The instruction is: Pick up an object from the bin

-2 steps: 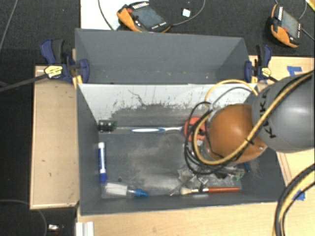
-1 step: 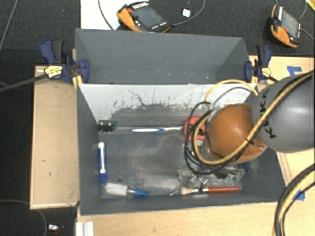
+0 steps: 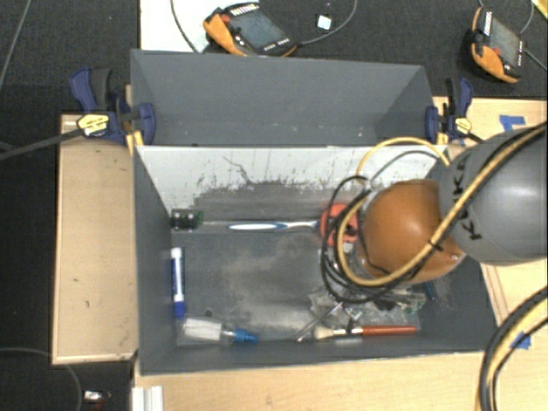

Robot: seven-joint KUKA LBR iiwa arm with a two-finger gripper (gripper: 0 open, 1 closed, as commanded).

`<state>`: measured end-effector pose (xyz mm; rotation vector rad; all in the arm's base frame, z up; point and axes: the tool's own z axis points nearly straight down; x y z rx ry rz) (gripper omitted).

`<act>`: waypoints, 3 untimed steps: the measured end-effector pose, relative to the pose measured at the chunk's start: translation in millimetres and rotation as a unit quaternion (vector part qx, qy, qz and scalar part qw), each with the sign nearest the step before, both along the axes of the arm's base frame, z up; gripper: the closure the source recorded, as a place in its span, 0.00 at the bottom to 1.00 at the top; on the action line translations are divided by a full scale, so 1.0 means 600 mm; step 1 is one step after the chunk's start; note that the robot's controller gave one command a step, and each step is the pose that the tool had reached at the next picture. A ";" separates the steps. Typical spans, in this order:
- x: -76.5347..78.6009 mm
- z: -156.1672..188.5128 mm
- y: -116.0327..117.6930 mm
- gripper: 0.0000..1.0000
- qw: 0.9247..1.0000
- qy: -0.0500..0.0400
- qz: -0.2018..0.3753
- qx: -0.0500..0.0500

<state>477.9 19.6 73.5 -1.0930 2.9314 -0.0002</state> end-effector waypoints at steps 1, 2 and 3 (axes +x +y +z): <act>0.001 0.129 0.000 1.00 1.000 0.000 -0.002 0.000; -0.002 0.136 0.001 1.00 1.000 0.003 -0.003 0.001; -0.001 0.153 0.001 1.00 1.000 0.001 -0.005 0.001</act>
Offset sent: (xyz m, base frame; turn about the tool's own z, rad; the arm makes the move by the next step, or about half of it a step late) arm -0.0032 0.0002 0.0834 0.0003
